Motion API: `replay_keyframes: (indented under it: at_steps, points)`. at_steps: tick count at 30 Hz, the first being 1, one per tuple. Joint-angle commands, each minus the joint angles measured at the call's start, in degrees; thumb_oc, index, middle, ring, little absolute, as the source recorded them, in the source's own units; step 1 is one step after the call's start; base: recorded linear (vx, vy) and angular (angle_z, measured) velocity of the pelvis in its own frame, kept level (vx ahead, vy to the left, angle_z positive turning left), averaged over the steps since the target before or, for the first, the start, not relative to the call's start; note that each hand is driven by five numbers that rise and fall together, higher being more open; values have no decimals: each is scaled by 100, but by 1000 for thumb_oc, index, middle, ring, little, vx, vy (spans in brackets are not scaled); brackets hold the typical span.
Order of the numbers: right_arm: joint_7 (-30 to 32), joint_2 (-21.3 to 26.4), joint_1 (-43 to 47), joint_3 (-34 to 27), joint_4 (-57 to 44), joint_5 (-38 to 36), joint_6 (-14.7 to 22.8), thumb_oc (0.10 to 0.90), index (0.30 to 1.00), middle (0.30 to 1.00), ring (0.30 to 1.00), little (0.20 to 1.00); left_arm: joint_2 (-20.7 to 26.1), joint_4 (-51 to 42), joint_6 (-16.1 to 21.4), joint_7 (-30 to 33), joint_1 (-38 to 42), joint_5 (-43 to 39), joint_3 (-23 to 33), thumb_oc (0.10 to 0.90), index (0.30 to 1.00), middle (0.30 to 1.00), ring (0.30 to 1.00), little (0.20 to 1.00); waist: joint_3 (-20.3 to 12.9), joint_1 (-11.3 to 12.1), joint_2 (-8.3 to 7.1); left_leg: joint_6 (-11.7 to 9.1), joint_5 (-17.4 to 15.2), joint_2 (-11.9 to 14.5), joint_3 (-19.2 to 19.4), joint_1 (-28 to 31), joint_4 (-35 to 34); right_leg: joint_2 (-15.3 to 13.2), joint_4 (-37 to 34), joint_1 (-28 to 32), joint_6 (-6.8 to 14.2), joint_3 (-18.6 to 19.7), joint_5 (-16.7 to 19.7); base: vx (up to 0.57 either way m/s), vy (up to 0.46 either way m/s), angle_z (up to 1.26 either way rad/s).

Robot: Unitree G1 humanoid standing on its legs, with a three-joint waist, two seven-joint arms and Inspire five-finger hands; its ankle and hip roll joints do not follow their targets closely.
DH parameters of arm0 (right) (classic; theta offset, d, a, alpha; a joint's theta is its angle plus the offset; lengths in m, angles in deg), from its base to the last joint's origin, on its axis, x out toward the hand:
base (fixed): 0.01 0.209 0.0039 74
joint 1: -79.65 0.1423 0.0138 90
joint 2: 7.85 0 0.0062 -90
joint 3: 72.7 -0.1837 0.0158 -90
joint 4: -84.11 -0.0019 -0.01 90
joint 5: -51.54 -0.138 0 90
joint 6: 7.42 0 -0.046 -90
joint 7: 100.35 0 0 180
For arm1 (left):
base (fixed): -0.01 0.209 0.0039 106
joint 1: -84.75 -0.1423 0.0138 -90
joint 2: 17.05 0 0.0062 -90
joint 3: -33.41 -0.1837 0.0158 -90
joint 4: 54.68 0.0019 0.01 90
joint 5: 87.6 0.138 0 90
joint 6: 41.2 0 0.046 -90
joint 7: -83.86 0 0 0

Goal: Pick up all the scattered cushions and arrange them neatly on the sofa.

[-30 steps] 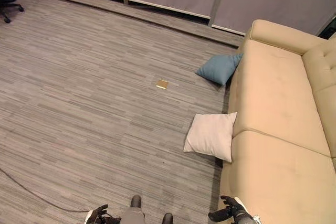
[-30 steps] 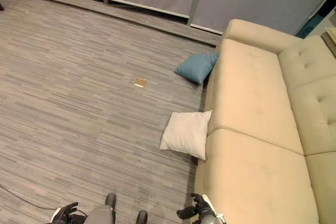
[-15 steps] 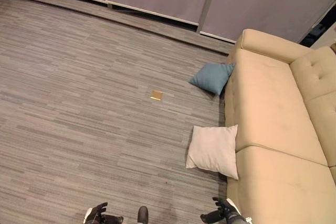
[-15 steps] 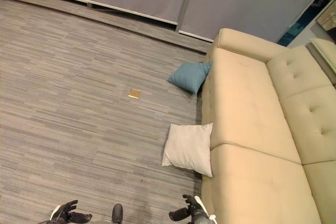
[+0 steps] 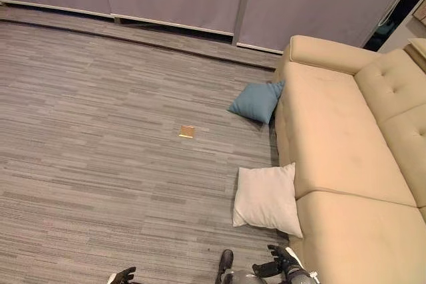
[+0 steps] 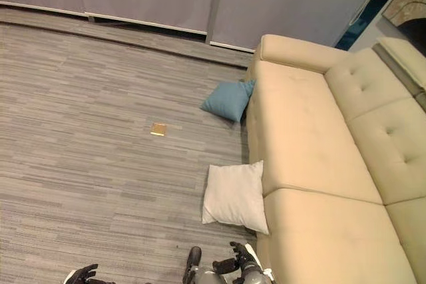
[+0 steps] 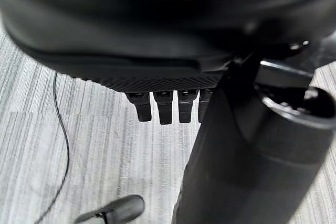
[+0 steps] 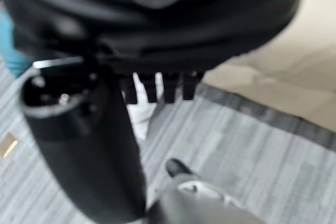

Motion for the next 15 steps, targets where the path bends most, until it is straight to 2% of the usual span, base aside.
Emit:
replay_keyframes:
  at_steps: [1,3,6,8,10,12,15]
  points:
    - [112,413,67,3,71,92,41,800,900,900,900,900,65,-180,145,-12,168,206,-4,800,900,900,900,900,44,11,-272,-271,-354,-121,-98,-721,1626,-59,-35,267,360,286,-295,89,-99,1]
    - [146,456,110,13,71,36,50,800,900,900,900,900,59,-249,141,-18,230,175,-59,800,900,900,900,900,148,79,-328,-332,-131,-7,-42,-1149,2434,-45,-77,418,244,339,-375,53,-73,-7]
    - [127,484,91,-1,80,-58,16,800,900,900,900,900,32,-325,136,-39,247,86,-88,800,900,900,900,900,185,159,-385,-200,-174,118,61,-1520,2566,-27,-88,581,186,462,-523,101,-16,-45]
    - [137,511,75,-28,84,-77,21,800,900,900,900,900,15,-330,139,-37,233,97,-115,800,900,900,900,900,201,208,-411,-151,-326,135,42,-1635,2275,-22,-147,718,219,565,-589,140,33,-31]
    - [146,516,82,-35,92,-80,23,800,900,900,900,900,14,-318,130,-38,243,107,-132,800,900,900,900,900,178,211,-441,-138,-325,105,10,-1668,2046,-41,-176,750,238,598,-607,119,45,-24]
    - [177,526,95,-37,120,-66,21,800,900,900,900,900,-5,-263,137,-41,254,114,-155,800,900,900,900,900,175,272,-379,-247,103,102,-219,-1847,1258,27,-284,932,263,743,-689,181,95,-30]
    - [206,518,118,-13,109,-64,31,800,900,900,900,900,-13,-230,168,-8,270,25,-160,800,900,900,900,900,238,413,-307,-334,500,28,-605,-2093,908,119,-267,1088,247,944,-771,140,97,-31]
